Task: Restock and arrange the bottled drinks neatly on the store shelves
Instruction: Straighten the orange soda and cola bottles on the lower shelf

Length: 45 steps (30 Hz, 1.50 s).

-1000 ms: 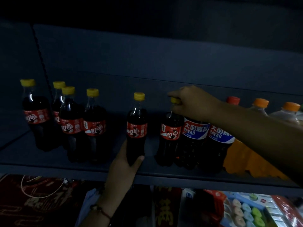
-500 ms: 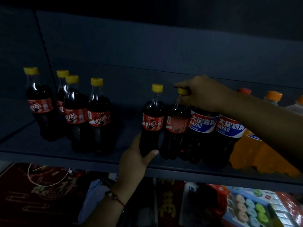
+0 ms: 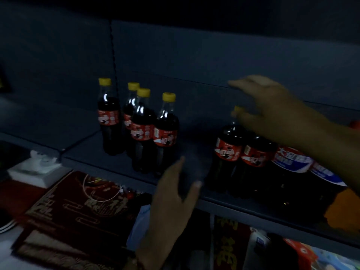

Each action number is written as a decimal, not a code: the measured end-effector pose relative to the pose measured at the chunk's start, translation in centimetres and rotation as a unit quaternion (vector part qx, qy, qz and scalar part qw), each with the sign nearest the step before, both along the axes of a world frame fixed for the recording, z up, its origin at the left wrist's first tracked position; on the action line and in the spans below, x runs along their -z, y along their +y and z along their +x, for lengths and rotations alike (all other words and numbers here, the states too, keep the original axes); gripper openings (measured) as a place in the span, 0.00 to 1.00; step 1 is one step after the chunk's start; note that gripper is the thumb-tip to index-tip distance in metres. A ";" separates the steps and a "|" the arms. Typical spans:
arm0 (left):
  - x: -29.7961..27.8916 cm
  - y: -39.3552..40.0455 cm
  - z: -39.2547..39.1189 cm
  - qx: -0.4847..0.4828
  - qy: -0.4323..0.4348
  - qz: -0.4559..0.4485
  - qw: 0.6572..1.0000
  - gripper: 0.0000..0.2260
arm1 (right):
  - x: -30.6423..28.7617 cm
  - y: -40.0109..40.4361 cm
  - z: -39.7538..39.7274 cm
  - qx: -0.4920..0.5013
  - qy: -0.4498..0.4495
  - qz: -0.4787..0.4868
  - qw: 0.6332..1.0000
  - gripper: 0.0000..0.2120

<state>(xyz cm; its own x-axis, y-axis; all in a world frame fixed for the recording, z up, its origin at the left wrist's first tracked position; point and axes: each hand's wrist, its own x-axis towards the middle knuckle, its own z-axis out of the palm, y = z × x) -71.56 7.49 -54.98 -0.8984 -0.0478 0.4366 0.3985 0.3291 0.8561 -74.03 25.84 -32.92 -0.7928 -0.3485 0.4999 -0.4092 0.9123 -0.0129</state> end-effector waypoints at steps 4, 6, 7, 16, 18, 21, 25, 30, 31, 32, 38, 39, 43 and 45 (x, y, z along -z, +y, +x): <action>0.4 -6.6 -2.2 -0.169 0.037 0.014 0.985 0.29 | -0.8 -7.7 -1.8 -0.068 -0.067 -0.015 0.995 0.31; 0.8 -8.5 -4.0 -0.176 -0.003 -0.007 0.984 0.33 | -1.0 -10.9 -3.7 -0.077 -0.101 0.005 0.992 0.33; 1.2 -9.1 -4.7 -0.163 -0.017 -0.014 0.986 0.34 | -1.0 -12.2 -4.7 -0.072 -0.125 0.020 0.989 0.33; 3.0 -9.6 -7.8 -0.168 -0.023 -0.092 0.981 0.31 | -0.6 -11.4 -8.6 -0.035 -0.181 0.099 0.978 0.12; 2.9 -9.4 -8.1 -0.160 -0.031 -0.106 0.981 0.29 | -0.8 -10.3 -8.1 -0.033 -0.189 0.107 0.975 0.10; 2.8 -8.3 -7.9 -0.122 -0.040 -0.119 0.985 0.29 | -1.2 -9.0 -7.5 -0.019 -0.192 0.128 0.973 0.09; 2.7 -6.2 -7.5 -0.087 -0.031 -0.117 0.989 0.29 | -1.7 -7.4 -6.8 0.000 -0.200 0.158 0.967 0.09; 2.8 -4.6 -7.3 -0.071 -0.031 -0.120 0.990 0.28 | -1.6 -5.7 -6.6 0.015 -0.212 0.140 0.967 0.10; 2.9 -4.5 -7.3 -0.068 -0.030 -0.121 0.990 0.28 | -1.5 -5.6 -6.6 0.016 -0.209 0.141 0.968 0.11; 3.0 -4.4 -7.3 -0.065 -0.030 -0.122 0.990 0.28 | -1.4 -5.7 -6.6 0.017 -0.205 0.143 0.968 0.12; 3.3 -4.1 -7.2 -0.055 -0.026 -0.105 0.993 0.29 | -1.0 -5.5 -6.6 0.040 -0.190 0.141 0.971 0.20; 3.3 -4.0 -7.2 -0.057 -0.023 -0.104 0.993 0.29 | -0.9 -5.6 -6.5 0.042 -0.190 0.137 0.971 0.21; 3.9 -3.7 -7.2 -0.062 -0.005 -0.106 0.992 0.31 | -0.8 -5.7 -6.3 0.041 -0.191 0.129 0.972 0.24; 3.8 -3.6 -7.1 -0.066 0.003 -0.110 0.992 0.32 | -0.8 -5.9 -6.5 0.048 -0.194 0.130 0.971 0.26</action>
<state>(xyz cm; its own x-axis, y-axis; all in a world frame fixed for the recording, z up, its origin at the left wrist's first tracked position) -78.66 3.92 -58.80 -0.8881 -0.0675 0.4547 0.3446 0.5569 0.7557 -80.55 19.94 -32.11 -0.9392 -0.3376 0.0622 -0.3320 0.9393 0.0863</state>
